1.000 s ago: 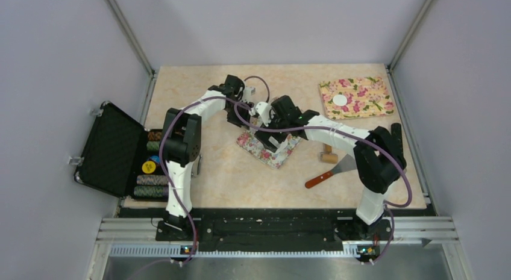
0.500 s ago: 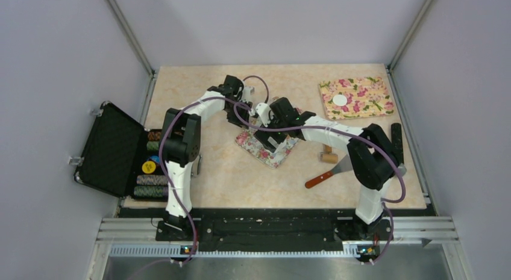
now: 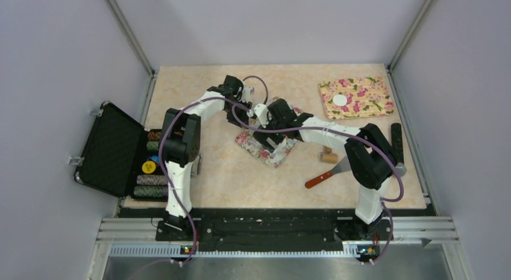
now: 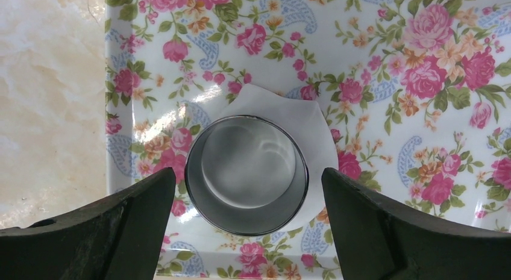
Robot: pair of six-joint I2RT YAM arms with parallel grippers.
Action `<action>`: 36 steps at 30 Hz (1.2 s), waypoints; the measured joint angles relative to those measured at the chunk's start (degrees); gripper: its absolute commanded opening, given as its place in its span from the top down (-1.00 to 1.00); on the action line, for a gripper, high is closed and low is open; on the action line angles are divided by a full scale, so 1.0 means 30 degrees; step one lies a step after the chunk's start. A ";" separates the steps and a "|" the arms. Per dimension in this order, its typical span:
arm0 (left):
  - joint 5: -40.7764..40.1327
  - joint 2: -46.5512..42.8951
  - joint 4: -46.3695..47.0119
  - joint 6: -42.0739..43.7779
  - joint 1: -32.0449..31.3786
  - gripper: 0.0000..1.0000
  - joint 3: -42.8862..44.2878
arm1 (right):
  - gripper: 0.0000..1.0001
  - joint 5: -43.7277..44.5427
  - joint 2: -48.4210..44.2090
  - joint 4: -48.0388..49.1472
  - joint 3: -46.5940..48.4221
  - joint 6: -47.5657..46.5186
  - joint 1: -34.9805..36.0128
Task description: Roll out the dumpling wrappers from the dough
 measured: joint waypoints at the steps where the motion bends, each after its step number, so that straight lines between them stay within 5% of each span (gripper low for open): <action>1: -0.0007 0.0007 0.0000 0.0000 0.0000 0.22 0.0000 | -0.76 0.0102 0.0000 0.0029 0.0000 -0.0007 0.0095; 12: -0.0007 0.0007 0.0007 0.0000 0.0000 0.22 0.0000 | -0.48 0.1086 0.0146 0.0495 0.0000 -0.0189 0.0641; 36: -0.0029 0.0000 0.0015 0.0000 0.0007 0.22 0.0000 | 0.52 0.0787 0.0087 0.1800 -0.0787 -0.0379 0.0532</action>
